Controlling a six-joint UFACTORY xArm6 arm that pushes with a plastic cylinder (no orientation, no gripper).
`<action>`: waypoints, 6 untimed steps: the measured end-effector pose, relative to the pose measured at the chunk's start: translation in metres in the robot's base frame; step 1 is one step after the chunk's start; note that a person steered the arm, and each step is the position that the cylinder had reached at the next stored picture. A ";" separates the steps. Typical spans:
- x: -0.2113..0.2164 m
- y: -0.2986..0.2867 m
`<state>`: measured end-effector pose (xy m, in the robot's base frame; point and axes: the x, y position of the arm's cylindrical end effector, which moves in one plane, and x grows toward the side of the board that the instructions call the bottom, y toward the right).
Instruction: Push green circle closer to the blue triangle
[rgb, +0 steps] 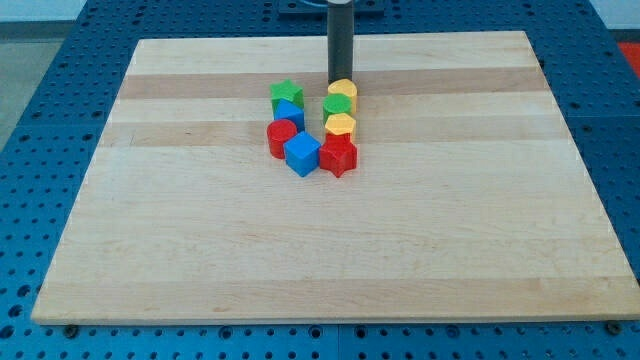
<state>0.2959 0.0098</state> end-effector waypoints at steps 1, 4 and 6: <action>0.000 0.000; -0.009 0.051; 0.053 0.054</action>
